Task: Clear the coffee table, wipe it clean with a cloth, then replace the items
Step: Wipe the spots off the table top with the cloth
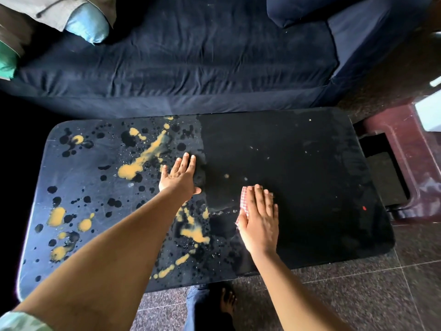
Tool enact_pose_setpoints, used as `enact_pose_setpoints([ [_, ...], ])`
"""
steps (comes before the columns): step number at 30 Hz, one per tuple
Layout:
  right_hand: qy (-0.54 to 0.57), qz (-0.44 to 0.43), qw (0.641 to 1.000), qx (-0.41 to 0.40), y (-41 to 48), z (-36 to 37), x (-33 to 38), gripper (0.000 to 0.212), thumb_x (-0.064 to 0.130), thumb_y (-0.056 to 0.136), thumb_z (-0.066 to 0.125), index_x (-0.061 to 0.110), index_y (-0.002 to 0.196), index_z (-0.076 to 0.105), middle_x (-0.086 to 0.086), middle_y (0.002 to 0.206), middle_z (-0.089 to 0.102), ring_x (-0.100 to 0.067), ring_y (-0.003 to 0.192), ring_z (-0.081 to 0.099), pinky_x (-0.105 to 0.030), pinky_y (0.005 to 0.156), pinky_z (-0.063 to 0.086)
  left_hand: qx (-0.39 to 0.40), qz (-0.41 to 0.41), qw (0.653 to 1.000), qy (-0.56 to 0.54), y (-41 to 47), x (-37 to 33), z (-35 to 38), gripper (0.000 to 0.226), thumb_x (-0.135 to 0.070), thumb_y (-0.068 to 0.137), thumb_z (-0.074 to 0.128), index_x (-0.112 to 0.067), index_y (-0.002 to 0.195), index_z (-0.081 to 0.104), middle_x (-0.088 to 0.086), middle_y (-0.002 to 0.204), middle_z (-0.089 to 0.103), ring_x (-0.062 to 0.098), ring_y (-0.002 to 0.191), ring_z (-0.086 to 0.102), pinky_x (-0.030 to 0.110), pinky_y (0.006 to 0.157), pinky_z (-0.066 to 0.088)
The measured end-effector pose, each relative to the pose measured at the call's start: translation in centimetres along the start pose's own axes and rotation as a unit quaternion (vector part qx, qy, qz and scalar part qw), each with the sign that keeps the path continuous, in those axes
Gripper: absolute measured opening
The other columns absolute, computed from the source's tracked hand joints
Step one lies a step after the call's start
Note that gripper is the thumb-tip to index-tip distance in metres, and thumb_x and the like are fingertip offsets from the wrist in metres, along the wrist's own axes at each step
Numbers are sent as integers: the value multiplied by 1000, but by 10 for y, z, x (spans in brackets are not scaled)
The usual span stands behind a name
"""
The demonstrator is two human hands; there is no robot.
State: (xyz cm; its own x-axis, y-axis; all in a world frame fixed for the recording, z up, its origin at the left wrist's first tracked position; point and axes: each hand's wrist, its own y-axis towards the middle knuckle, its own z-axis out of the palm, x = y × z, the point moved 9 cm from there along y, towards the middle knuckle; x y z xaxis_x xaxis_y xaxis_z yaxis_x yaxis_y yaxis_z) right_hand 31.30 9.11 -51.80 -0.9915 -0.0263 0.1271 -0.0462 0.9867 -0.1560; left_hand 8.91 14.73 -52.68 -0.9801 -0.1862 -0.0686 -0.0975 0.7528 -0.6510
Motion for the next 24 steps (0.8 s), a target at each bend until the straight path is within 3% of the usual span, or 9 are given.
enact_pose_setpoints([
  [2,18,22,999,-14,-6,-2,17,70,37,81,40,18,147,28,-7,153,31,-32,139,30,-48,111,28,-3,-2,1000,5,0,0,-1,93,-47,93,51,-21,150,-18,-4,157,-24,15,146,-14,46,117,-5],
  [3,30,-6,999,-14,-9,-2,34,72,36,80,44,18,147,27,-7,152,33,-32,139,30,-49,111,28,-7,-2,1000,5,-1,-1,-2,92,-47,93,51,-21,150,-17,-4,157,-24,15,146,-14,46,117,-5],
  [6,9,-210,977,17,-28,7,80,68,37,82,42,23,146,29,-1,153,31,-26,141,28,-49,111,30,-46,8,999,-6,-8,-2,-4,86,-45,95,47,-21,151,-13,-3,159,-18,15,147,-10,44,117,-4],
  [8,-18,-282,959,27,-31,10,71,67,40,83,40,25,147,31,4,155,27,-21,142,26,-49,111,32,-102,30,994,-23,-26,-2,0,76,-44,98,39,-20,152,-9,-2,160,-13,15,147,-9,41,118,-4],
  [10,-21,-235,972,21,-24,6,43,66,39,83,39,26,147,31,6,155,27,-20,142,26,-49,111,31,-163,46,984,-65,-53,2,11,68,-42,100,32,-21,152,-6,-3,160,-10,14,147,-9,39,118,-4],
  [12,-1,-135,991,14,-18,2,19,64,36,84,37,23,146,34,4,154,29,-22,141,28,-49,111,31,-196,45,971,-127,-84,9,27,64,-42,101,29,-21,153,-2,-5,159,-7,12,146,-9,38,118,-4],
  [15,31,-46,998,13,-26,5,28,64,36,85,34,19,147,34,1,154,29,-24,143,24,-47,113,27,-187,15,968,-164,-124,22,59,63,-43,101,28,-21,153,1,-4,159,-2,10,145,-8,38,119,0],
  [21,9,-231,973,29,-50,6,66,61,35,85,40,25,145,36,6,153,31,-20,141,27,-46,113,28,-108,-41,985,-131,-150,31,97,86,-62,92,34,-18,151,-12,1,159,-15,17,146,-14,40,119,-1],
  [24,1,-156,988,24,-47,4,30,63,36,84,39,25,146,34,7,154,29,-20,141,28,-48,111,30,-76,-43,991,-100,-146,27,99,106,-73,81,42,-17,149,-17,4,158,-20,20,146,-15,41,119,2],
])
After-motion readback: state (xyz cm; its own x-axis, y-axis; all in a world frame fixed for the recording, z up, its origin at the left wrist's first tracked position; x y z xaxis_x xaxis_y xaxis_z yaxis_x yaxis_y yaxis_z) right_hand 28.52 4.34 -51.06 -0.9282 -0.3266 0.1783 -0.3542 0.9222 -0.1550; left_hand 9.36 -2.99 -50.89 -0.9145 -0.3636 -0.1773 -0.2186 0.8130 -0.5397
